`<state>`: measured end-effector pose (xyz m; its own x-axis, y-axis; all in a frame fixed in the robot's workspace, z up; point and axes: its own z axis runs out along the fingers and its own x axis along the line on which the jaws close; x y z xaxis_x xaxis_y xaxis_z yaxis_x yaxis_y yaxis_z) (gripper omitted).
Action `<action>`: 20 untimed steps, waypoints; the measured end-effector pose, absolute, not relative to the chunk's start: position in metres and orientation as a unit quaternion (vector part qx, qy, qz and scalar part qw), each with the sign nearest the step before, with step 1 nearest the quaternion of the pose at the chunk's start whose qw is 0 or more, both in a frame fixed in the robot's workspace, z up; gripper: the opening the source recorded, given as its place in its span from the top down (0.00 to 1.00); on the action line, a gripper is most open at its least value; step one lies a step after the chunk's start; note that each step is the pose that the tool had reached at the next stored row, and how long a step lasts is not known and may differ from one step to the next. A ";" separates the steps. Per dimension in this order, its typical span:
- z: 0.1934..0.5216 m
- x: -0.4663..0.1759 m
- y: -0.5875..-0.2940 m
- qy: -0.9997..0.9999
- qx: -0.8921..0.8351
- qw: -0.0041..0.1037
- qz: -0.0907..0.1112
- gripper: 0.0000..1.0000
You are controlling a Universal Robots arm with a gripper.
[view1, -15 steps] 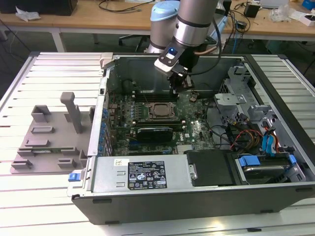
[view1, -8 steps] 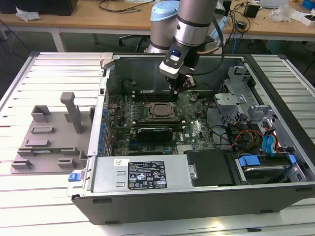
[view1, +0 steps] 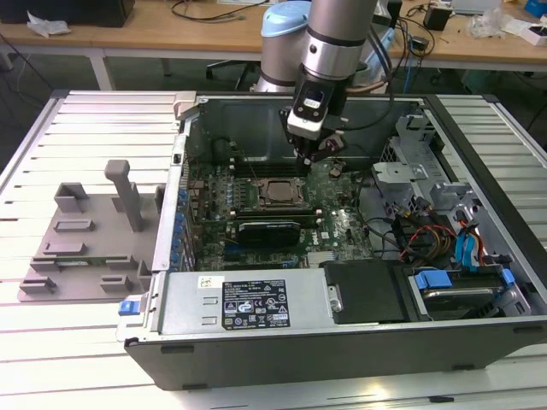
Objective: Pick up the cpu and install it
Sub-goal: 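Install the first cpu locking lever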
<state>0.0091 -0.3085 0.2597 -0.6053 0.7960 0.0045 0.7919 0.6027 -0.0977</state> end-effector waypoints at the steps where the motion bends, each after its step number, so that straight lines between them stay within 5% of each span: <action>1: 0.260 0.009 -0.309 -0.898 -0.437 0.023 0.043 0.89; 13: 0.260 0.009 -0.309 -0.941 -0.336 0.019 0.045 0.89; 16: 0.260 0.009 -0.309 -0.957 -0.289 0.025 0.021 0.89; 20: 0.259 0.009 -0.309 -0.971 -0.237 0.024 0.021 0.89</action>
<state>0.0091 -0.3085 0.2594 -0.8866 0.4611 0.0360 0.4590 0.8868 -0.0529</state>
